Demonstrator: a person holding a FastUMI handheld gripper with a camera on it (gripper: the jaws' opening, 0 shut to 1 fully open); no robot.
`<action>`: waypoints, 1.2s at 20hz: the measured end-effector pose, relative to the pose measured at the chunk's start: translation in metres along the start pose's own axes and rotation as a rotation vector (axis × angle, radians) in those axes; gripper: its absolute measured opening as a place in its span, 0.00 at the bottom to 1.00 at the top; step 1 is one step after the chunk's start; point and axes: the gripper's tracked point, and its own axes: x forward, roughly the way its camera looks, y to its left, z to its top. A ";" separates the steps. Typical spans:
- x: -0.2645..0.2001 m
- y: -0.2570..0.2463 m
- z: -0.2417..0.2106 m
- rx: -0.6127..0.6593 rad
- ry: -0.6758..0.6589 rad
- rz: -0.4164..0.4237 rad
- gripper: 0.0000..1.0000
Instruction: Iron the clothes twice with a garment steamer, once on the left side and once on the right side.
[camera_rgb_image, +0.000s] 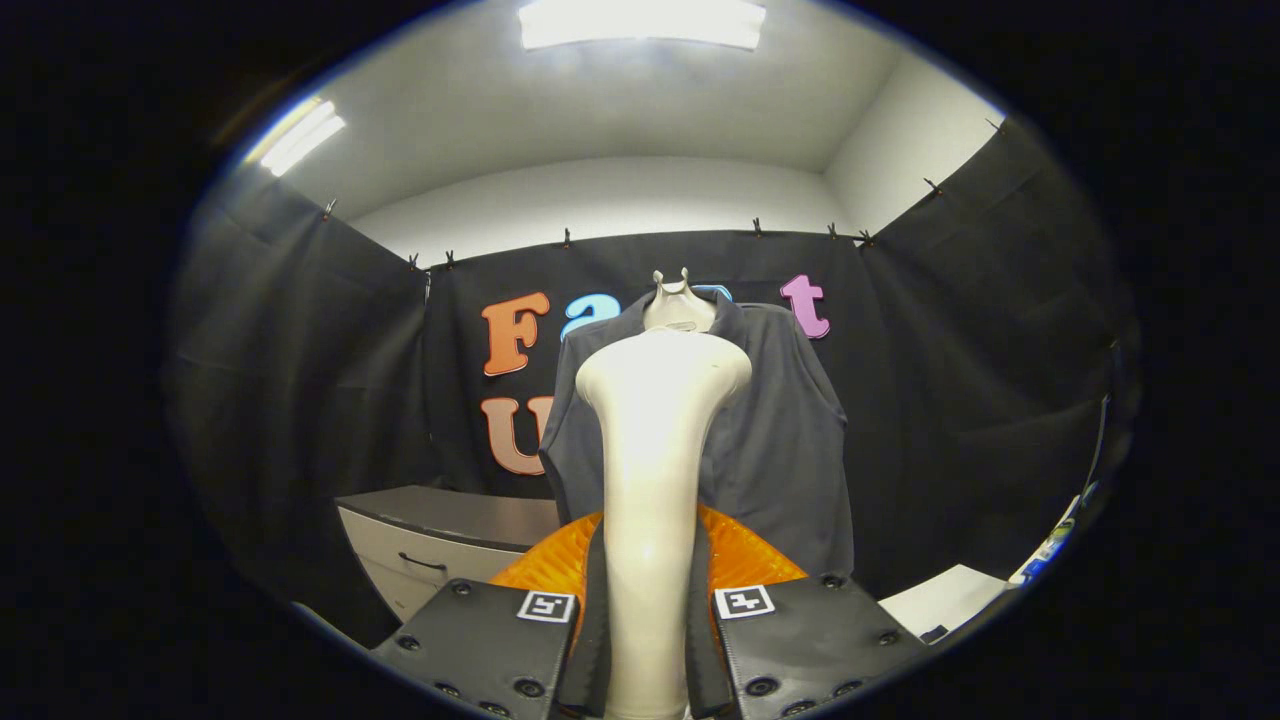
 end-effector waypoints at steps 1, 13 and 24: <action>-0.001 -0.001 0.000 0.000 0.001 -0.001 0.37; 0.002 -0.001 0.000 -0.005 -0.001 -0.013 0.37; -0.006 0.000 -0.003 -0.005 0.007 -0.021 0.37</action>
